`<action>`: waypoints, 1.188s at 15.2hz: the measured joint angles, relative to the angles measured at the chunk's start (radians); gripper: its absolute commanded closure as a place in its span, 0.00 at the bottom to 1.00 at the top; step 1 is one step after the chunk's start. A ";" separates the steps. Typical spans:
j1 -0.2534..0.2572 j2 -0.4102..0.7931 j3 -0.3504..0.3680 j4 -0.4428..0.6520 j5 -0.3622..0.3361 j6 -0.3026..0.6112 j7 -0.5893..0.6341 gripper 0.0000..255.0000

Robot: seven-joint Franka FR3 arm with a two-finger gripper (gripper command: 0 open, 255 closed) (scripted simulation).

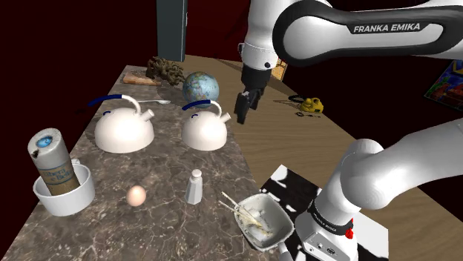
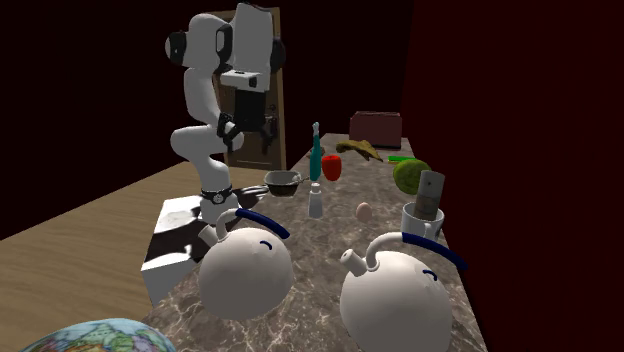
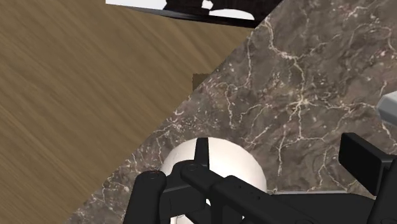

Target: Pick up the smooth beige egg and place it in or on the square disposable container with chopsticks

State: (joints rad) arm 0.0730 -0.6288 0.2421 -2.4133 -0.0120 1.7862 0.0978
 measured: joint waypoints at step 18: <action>0.054 0.580 0.310 0.292 -0.088 0.212 0.417 0.00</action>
State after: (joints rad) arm 0.1270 -0.0489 0.5520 -2.1208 -0.1003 1.9986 0.5151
